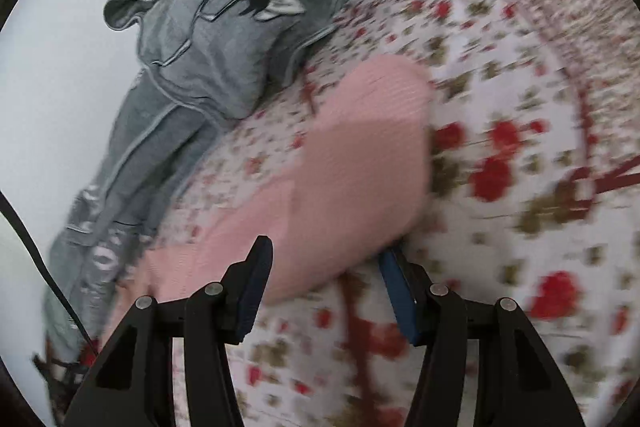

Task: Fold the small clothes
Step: 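Grasp the other sleeve cuff with the right tool and lift it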

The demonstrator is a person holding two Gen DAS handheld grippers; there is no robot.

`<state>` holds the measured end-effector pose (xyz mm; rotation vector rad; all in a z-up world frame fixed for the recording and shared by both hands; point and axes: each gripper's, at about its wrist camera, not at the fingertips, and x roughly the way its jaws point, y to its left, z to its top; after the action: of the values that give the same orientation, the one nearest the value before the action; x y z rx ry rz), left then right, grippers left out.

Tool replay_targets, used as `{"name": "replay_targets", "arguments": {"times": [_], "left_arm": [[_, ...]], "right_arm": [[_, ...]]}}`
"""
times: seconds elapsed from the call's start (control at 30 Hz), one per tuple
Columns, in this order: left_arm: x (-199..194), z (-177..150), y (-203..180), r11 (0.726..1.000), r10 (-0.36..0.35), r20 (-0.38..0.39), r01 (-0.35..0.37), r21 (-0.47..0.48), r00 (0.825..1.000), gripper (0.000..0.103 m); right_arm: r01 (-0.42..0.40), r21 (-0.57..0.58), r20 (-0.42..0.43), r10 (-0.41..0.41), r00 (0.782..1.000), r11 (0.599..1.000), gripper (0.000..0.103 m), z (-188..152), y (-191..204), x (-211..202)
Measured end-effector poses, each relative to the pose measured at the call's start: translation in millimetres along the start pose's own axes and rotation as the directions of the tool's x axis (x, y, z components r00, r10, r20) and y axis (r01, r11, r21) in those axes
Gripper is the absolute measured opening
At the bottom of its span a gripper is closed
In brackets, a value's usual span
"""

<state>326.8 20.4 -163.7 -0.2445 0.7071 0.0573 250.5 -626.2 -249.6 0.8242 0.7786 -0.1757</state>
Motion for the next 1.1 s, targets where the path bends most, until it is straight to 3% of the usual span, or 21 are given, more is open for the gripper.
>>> {"name": "replay_targets", "arguments": {"times": [0.07, 0.13, 0.2, 0.3, 0.4, 0.47, 0.57, 0.6, 0.67, 0.73, 0.8, 0.9, 0.97, 1.0, 1.03, 1.1], "left_arm": [[1, 1, -8, 1.0, -0.01, -0.003, 0.01, 0.002, 1.0, 0.078], [0, 2, -12, 1.0, -0.017, 0.001, 0.016, 0.007, 1.0, 0.078], [-5, 2, -15, 1.0, -0.011, 0.013, 0.011, 0.02, 1.0, 0.078], [-12, 5, -13, 0.999, 0.011, 0.033, -0.012, 0.038, 0.999, 0.078], [-15, 7, -5, 0.999, 0.023, 0.041, -0.024, 0.033, 0.999, 0.078], [-15, 7, 0, 0.999, 0.03, 0.042, -0.031, 0.019, 0.999, 0.078], [-16, 8, 8, 1.0, 0.03, 0.032, -0.03, -0.004, 0.999, 0.078], [-16, 8, 10, 1.0, 0.027, 0.03, -0.027, 0.0, 0.999, 0.078], [-17, 8, 10, 0.999, 0.039, 0.037, -0.04, 0.011, 0.999, 0.078], [-18, 9, 11, 0.999, 0.042, 0.042, -0.043, 0.013, 0.998, 0.078], [-19, 9, 13, 0.999, 0.035, 0.041, -0.035, 0.001, 0.999, 0.078], [-23, 9, 16, 0.999, 0.04, 0.046, -0.04, 0.003, 0.998, 0.078], [-28, 9, 21, 0.998, 0.064, 0.055, -0.065, 0.016, 0.996, 0.078], [-30, 10, 25, 0.997, 0.079, 0.059, -0.08, 0.019, 0.995, 0.078], [-31, 10, 29, 0.996, 0.089, 0.061, -0.09, 0.02, 0.994, 0.078], [-36, 11, 42, 0.993, 0.114, 0.068, -0.115, 0.015, 0.991, 0.078]], "right_arm": [[0.004, 0.011, 0.022, -0.005, 1.0, 1.0, 0.045, 7, 2, 8], [0.009, 0.046, 0.033, -0.011, 0.999, 0.999, 0.013, 17, -5, 12], [-0.028, 0.073, 0.075, 0.022, 0.997, 0.997, 0.011, 26, -14, 5], [-0.009, 0.028, 0.18, 0.004, 0.984, 1.0, 0.009, 39, -16, -18], [0.007, -0.023, 0.186, -0.002, 0.983, 1.0, 0.01, 43, -9, -22], [0.06, -0.038, 0.187, -0.051, 0.981, 0.998, 0.01, 38, -7, -20], [0.077, -0.031, 0.281, -0.065, 0.957, 0.997, 0.012, 29, -16, -42], [0.092, -0.014, 0.271, -0.085, 0.959, 0.996, 0.018, 30, -20, -44], [0.104, 0.02, 0.25, -0.106, 0.962, 0.994, 0.019, 31, -28, -42], [0.088, 0.04, 0.176, -0.094, 0.98, 0.995, 0.031, 32, -35, -31], [0.091, 0.064, 0.148, -0.1, 0.984, 0.994, 0.031, 30, -40, -24], [0.123, 0.081, 0.186, -0.136, 0.973, 0.989, 0.031, 30, -42, -23], [0.148, 0.107, 0.222, -0.169, 0.96, 0.983, 0.028, 33, -44, -26], [0.164, 0.098, 0.237, -0.183, 0.954, 0.982, 0.01, 35, -42, -27], [0.18, 0.059, 0.249, -0.189, 0.95, 0.982, 0.005, 37, -35, -30], [0.212, -0.038, 0.301, -0.191, 0.934, 0.977, 0.005, 34, -10, -41]]}}
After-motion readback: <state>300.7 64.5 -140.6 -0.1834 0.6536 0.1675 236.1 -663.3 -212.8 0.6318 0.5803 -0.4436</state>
